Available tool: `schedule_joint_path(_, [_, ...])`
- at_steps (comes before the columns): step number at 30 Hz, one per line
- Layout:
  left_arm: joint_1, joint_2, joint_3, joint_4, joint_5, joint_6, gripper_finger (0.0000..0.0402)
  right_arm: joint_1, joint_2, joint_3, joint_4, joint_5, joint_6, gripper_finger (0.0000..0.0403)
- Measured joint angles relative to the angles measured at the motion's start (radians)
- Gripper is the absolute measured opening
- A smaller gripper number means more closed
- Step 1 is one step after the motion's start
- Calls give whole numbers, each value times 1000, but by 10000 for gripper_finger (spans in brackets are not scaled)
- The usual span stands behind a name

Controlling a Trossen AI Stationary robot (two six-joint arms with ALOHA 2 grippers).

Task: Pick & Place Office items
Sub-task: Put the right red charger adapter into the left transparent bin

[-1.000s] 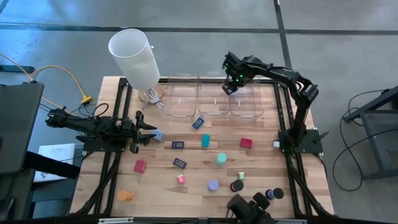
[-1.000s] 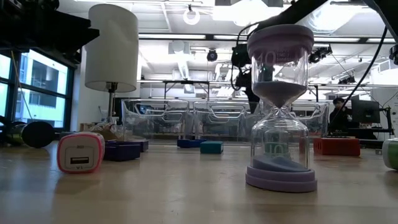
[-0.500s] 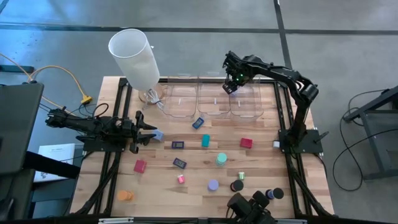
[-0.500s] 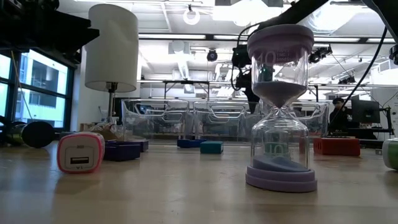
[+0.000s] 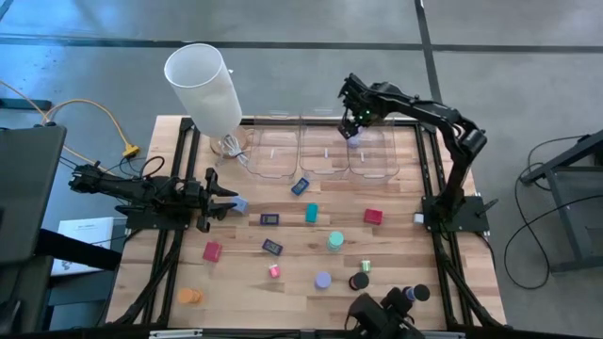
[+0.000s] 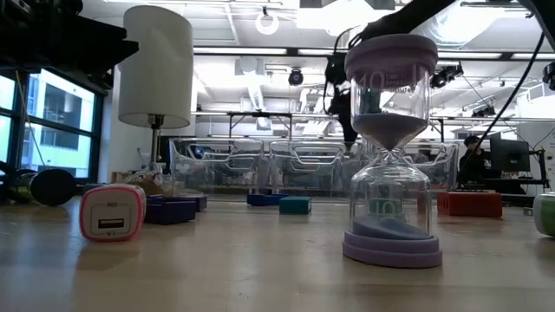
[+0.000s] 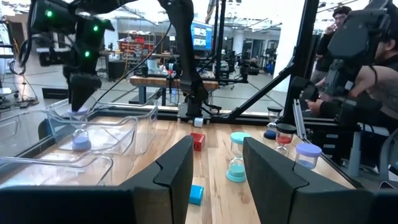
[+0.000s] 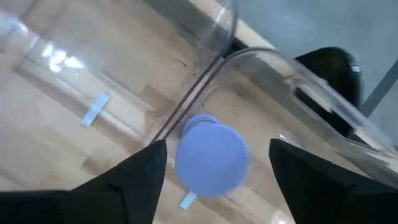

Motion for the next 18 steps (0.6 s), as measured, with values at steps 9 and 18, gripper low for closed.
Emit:
schedule_joint_path(9, [0, 0, 0, 0, 0, 0, 136, 19, -186, 0, -8, 5, 78, 275])
schedule_joint_path(18, [0, 0, 0, 1, 0, 0, 136, 74, -376, 0, 75, 33, 76, 275])
